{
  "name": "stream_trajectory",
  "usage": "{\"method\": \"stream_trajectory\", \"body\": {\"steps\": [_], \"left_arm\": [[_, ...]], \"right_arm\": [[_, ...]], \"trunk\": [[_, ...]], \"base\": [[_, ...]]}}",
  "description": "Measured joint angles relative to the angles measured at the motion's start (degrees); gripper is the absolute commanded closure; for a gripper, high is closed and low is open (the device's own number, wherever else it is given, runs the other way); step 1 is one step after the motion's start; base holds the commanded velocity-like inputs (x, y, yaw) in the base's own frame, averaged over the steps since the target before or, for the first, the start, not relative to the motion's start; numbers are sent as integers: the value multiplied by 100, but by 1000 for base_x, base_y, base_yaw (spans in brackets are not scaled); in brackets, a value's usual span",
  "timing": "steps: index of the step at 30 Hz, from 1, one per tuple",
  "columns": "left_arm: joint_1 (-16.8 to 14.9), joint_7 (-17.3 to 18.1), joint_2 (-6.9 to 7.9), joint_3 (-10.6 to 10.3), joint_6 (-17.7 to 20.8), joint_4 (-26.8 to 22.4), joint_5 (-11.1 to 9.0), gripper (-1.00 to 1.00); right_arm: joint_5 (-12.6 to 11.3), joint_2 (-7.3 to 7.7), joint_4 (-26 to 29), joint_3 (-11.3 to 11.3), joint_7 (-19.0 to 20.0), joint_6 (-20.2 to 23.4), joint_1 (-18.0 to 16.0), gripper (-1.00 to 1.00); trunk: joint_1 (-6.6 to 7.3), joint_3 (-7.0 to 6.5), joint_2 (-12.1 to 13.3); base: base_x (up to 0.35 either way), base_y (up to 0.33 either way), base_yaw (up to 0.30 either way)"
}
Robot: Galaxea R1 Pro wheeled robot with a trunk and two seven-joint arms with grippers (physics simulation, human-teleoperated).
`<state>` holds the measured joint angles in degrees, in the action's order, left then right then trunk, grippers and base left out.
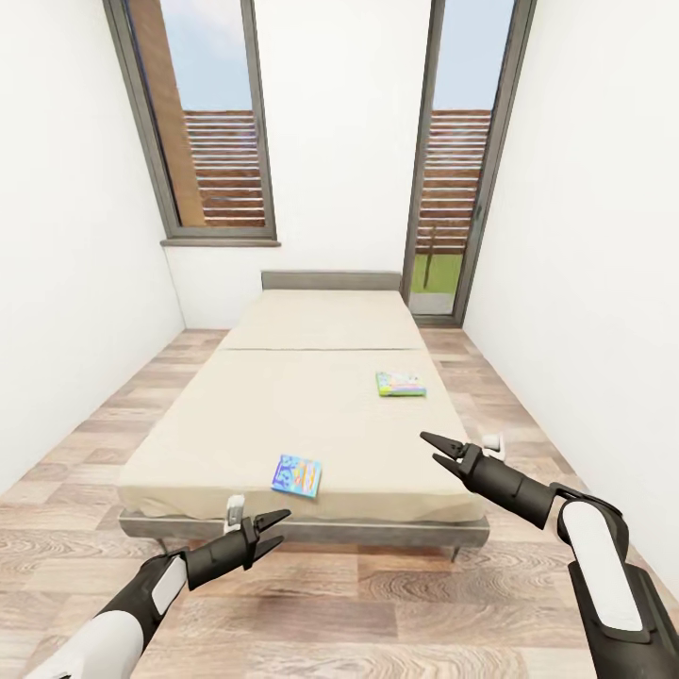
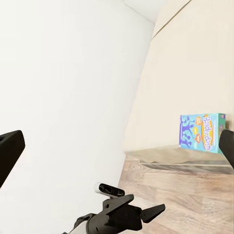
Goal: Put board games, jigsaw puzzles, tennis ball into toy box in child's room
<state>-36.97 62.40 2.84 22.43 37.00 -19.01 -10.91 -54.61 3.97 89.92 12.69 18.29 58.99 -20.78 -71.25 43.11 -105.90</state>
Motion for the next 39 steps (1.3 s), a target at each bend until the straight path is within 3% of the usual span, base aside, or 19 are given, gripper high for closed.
{"method": "stream_trajectory", "body": {"steps": [7, 16, 39], "left_arm": [[0, 0, -1, 13, 0, 0, 0, -100], [0, 0, 2, 15, 0, 0, 0, -100], [0, 0, 7, 8, 4, 0, 0, -100]], "right_arm": [[3, -7, 0, -2, -6, -10, 0, -100], [19, -122, 0, -3, -15, -15, 0, -100], [22, -146, 0, -4, -16, -20, 0, -100]], "trunk": [[-154, 126, -281], [-352, 287, -642], [-857, 700, -1564]], "base": [[0, 0, 0], [0, 0, 0], [0, 0, 0]]}}
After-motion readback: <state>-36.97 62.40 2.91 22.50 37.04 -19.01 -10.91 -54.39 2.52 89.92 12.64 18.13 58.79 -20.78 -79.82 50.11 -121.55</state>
